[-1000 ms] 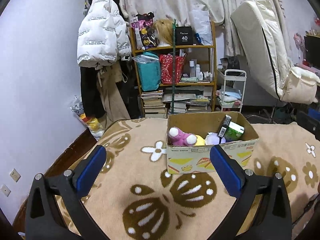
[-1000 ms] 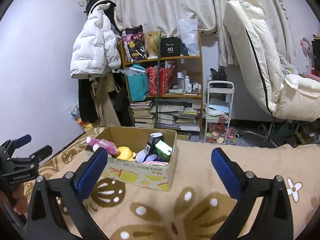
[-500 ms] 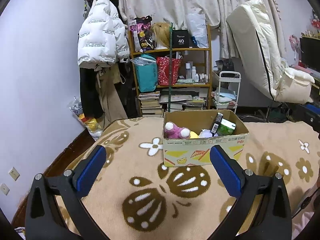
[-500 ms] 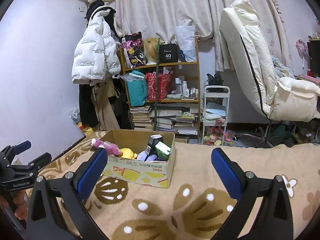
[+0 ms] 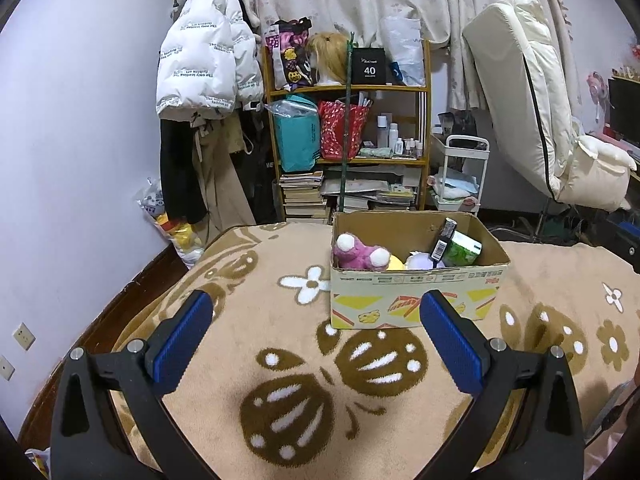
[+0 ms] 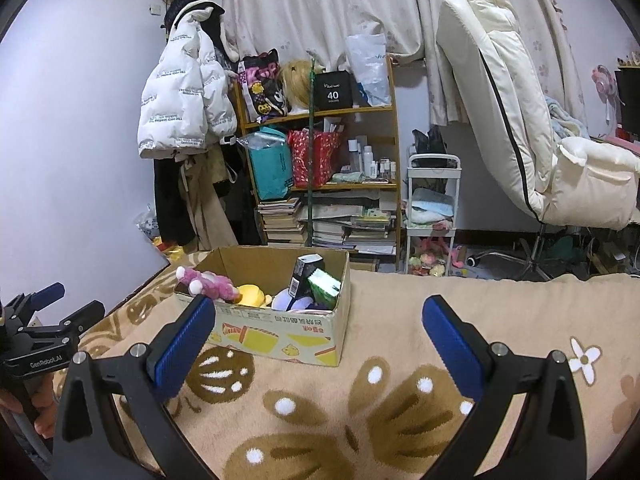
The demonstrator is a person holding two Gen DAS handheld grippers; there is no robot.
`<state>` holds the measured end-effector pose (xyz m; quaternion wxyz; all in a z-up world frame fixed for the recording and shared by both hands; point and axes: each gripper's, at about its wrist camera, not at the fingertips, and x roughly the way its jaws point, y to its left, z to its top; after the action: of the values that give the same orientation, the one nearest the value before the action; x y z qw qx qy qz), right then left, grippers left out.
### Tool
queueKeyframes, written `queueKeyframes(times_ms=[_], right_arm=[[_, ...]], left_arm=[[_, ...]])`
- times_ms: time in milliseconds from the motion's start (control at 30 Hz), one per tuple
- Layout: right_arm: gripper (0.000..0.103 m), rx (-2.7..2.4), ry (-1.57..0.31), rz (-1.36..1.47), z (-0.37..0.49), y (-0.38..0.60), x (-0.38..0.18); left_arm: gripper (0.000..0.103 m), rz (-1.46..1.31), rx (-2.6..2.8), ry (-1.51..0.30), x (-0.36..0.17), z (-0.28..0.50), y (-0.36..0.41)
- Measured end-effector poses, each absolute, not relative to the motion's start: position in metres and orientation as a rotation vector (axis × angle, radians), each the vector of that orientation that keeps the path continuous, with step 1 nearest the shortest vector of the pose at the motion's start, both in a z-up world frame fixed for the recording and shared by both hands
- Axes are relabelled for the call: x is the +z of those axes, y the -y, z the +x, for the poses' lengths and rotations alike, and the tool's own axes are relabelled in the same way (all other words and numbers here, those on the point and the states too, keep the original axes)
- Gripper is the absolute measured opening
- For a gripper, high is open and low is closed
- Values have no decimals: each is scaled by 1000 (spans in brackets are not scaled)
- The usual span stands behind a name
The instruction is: Organize soft objects
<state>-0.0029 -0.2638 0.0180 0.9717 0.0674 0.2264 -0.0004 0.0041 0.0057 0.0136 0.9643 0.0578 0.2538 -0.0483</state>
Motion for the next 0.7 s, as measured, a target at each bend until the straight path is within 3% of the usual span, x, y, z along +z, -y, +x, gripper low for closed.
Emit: queueKeyframes(times_ms=[700], right_arm=[[103,-3,-472,137,2,261,11]], left_arm=[[102,123,-92,-519,10,6,-3]])
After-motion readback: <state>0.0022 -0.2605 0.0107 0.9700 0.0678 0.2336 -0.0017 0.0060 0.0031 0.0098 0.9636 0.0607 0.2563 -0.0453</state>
